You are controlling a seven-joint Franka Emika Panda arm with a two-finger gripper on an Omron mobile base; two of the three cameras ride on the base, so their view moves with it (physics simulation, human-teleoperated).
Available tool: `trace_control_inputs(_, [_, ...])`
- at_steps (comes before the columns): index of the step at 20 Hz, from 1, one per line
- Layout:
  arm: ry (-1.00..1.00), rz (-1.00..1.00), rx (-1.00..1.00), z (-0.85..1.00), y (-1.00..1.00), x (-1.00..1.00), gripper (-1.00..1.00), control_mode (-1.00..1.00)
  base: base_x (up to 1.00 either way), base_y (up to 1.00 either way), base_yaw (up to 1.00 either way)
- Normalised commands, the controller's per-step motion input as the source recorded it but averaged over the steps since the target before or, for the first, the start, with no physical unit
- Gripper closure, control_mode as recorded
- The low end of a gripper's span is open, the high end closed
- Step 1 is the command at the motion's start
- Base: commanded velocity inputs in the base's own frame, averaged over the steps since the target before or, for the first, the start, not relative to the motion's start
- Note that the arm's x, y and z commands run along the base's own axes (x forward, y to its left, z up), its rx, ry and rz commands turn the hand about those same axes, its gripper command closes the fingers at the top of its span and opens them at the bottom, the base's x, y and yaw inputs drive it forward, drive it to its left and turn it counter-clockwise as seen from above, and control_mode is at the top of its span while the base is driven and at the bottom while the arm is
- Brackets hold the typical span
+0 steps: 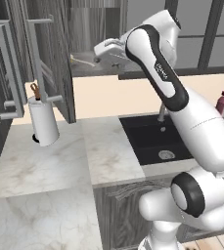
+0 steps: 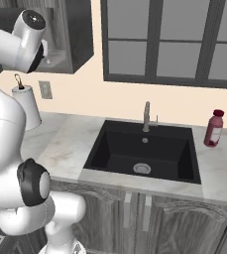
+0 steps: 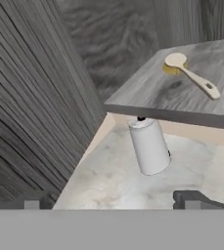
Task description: Open the cabinet. Pick the dish brush and place it next to the sink. Then close the cabinet.
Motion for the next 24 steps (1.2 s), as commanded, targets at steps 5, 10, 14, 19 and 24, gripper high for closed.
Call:
trace_control_inputs(5, [-0.3,0.09,-0.16,-0.12,0.03,0.43,-1.0,-1.0,0.0,0.0,0.0])
trace_control_inputs(10, [-0.12,0.03,-0.12,-0.03,0.02,0.41,-1.0,-1.0,0.0,0.0,0.0])
trace_control_inputs(14, [-0.01,0.0,-0.11,0.0,0.16,0.44,-1.0,-1.0,0.0,0.0,0.0])
trace_control_inputs(19, [-0.01,0.0,-0.1,0.0,0.2,0.42,-1.0,-1.0,0.0,0.0,0.0])
trace_control_inputs(24, [-0.02,0.0,-0.12,-0.05,0.19,0.43,-1.0,-1.0,0.0,0.0,0.0])
